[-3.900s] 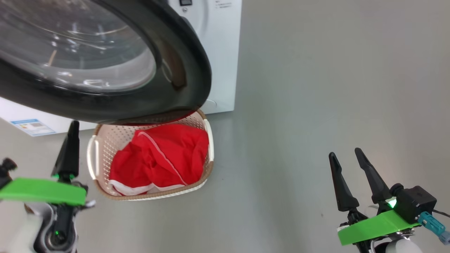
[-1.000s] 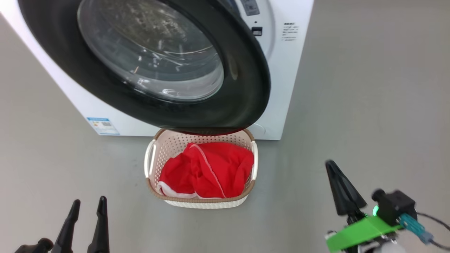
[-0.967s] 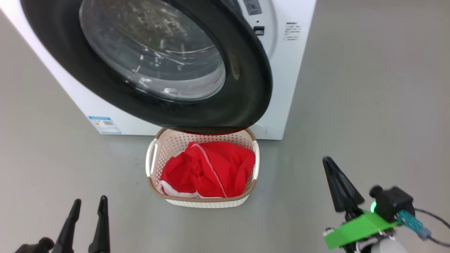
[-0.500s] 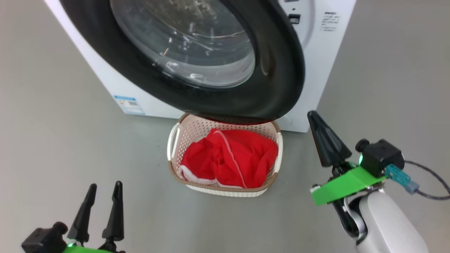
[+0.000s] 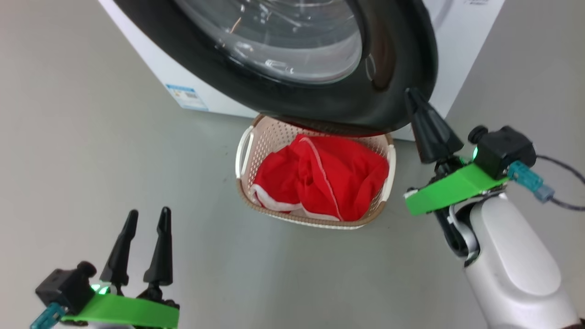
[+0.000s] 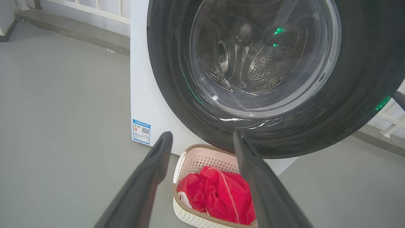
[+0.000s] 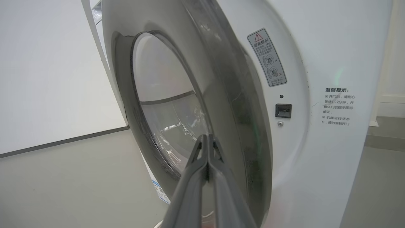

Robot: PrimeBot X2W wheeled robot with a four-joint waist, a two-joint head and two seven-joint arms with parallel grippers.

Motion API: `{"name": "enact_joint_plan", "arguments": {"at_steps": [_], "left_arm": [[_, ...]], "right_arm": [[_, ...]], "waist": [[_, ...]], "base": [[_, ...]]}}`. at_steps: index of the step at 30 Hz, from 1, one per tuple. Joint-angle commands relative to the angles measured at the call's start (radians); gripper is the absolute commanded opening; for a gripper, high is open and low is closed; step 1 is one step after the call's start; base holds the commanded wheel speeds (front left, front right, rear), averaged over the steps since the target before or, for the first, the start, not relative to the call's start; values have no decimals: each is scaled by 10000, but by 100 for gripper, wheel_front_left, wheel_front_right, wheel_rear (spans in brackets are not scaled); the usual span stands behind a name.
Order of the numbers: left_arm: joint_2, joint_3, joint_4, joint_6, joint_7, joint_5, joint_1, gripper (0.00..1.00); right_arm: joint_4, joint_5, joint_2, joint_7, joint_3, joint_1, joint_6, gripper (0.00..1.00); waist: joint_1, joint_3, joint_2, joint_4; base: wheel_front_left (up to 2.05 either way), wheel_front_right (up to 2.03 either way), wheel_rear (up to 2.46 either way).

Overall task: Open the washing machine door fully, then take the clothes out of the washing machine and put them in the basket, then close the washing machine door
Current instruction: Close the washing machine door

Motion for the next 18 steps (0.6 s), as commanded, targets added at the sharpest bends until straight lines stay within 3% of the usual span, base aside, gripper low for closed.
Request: {"name": "enact_joint_plan", "arguments": {"at_steps": [1, 18], "left_arm": [[134, 294, -205, -56, -78, -108, -320, 100], [-58, -30, -286, -56, -78, -543, -980, 100]], "right_arm": [[-172, -126, 111, -63, 147, -318, 65, 0], [-107, -499, 111, -63, -721, -1570, 65, 0]], "waist": [[0, 401, 0, 283], [0, 1502, 0, 698]], "base": [[0, 0, 0], [0, 0, 0]]}}
